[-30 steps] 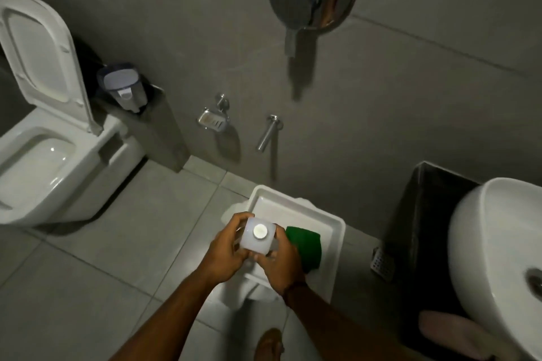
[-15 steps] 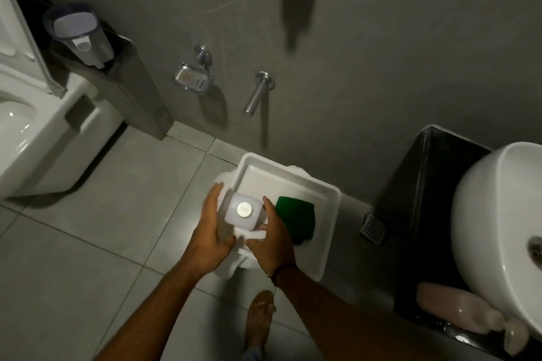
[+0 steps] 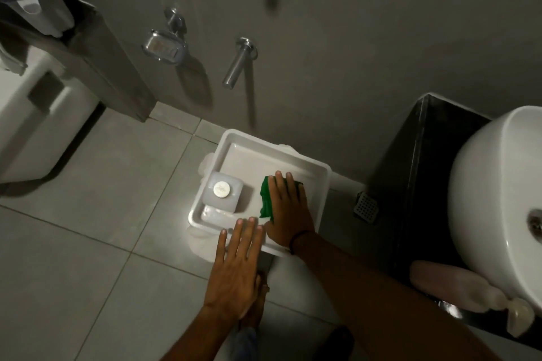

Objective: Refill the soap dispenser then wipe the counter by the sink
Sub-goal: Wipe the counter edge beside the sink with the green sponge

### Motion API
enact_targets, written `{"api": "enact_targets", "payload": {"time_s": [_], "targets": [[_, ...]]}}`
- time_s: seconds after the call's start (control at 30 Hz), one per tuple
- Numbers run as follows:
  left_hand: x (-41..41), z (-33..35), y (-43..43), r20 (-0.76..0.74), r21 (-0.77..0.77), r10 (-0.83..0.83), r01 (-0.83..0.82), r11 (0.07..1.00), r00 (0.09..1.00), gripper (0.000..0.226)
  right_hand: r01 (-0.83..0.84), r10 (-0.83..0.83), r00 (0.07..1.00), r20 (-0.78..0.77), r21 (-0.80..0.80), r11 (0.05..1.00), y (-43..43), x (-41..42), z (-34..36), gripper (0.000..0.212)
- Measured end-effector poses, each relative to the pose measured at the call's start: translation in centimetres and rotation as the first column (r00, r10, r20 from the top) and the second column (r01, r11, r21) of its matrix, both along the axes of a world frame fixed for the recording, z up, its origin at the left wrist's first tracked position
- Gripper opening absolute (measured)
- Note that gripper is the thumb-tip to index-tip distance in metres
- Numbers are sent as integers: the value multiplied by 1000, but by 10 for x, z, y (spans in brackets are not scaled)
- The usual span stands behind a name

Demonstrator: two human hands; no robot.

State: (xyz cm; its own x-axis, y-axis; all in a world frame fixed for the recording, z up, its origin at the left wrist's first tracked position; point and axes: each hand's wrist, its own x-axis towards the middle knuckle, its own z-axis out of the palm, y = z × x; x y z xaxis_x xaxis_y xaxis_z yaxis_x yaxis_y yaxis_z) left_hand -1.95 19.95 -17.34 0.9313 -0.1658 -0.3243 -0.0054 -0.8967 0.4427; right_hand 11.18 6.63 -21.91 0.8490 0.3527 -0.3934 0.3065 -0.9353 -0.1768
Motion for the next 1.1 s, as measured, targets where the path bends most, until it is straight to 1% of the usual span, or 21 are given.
{"api": "enact_targets", "payload": {"time_s": [0.07, 0.17, 0.23, 0.3, 0.33, 0.37, 0.43, 0.47, 0.5, 0.53, 0.6, 0.7, 0.77, 0.83, 0.87, 0.9, 0.93, 0.97, 1.03, 1.07, 1.1], "targets": [[-1, -3, 1, 0, 25, -14, 14, 1000, 1000, 106, -11, 12, 1000, 25, -26, 1000, 1, -1, -9, 92], [0, -2, -1, -3, 56, -48, 49, 997, 999, 107, -16, 21, 994, 104, -53, 998, 2, -3, -20, 65], [1, 1, 0, 28, 51, -68, 66, 996, 997, 110, -31, 40, 991, 126, -71, 997, 1, -2, -24, 60], [1, 6, 0, 44, 86, -76, 72, 994, 996, 111, -59, 70, 990, 121, -91, 994, -1, 0, -22, 61], [-1, 14, -1, 15, 108, -70, 68, 992, 997, 109, -72, 81, 991, 108, -88, 994, -1, 1, -19, 63], [-3, 21, -2, -5, 115, -78, 78, 990, 997, 102, -79, 86, 992, 95, -81, 994, -3, 0, -13, 64], [-11, 42, -5, 23, 139, -58, 55, 989, 998, 69, -66, 69, 993, 94, -40, 997, -7, -6, 11, 68], [-16, 57, -7, -1, 136, -25, 25, 990, 1000, 72, -61, 61, 994, 94, -9, 998, -9, -12, 25, 72], [-23, 73, -11, -12, 120, -48, 49, 992, 999, 89, -50, 48, 994, 94, 25, 998, -13, -23, 44, 76], [-31, 90, -16, 38, 109, -88, 83, 991, 995, 100, -43, 37, 995, 91, 57, 997, -18, -36, 63, 79], [-49, 126, -25, 104, 109, -131, 120, 987, 986, 105, -16, 5, 997, 77, 130, 991, -31, -71, 106, 79], [-74, 169, -45, 212, 88, -183, 168, 982, 960, 111, 7, -34, 990, 137, 192, 981, -59, -131, 154, 69], [-89, 193, -66, 180, 63, -242, 234, 970, 953, 107, -17, -10, 988, 155, 170, 985, -87, -174, 176, 64], [-103, 199, -92, 186, 83, -315, 304, 949, 931, 83, -33, 18, 989, 148, 98, 995, -116, -217, 185, 67], [-106, 200, -111, 211, 95, -366, 354, 930, 906, 67, 24, -34, 989, 142, 72, 997, -135, -235, 188, 74], [-108, 200, -133, 250, 125, -414, 394, 910, 876, 55, 137, -146, 976, 164, 64, 988, -154, -251, 191, 83], [-113, 200, -150, 228, 154, -498, 474, 867, 837, 47, 258, -266, 940, 214, 65, 964, -175, -265, 194, 90], [-119, 196, -166, 234, 190, -557, 525, 830, 797, 43, 340, -345, 901, 264, 63, 938, -192, -276, 195, 89], [-118, 193, -214, 234, 256, -643, 592, 764, 729, 41, 434, -410, 840, 356, 15, 901, -234, -299, 194, 62], [-115, 195, -238, 205, 269, -680, 627, 731, 704, 44, 483, -452, 830, 327, -12, 876, -256, -308, 197, 54], [-111, 197, -263, 161, 261, -712, 666, 699, 684, 49, 523, -494, 822, 285, -34, 851, -280, -313, 202, 56]]}}
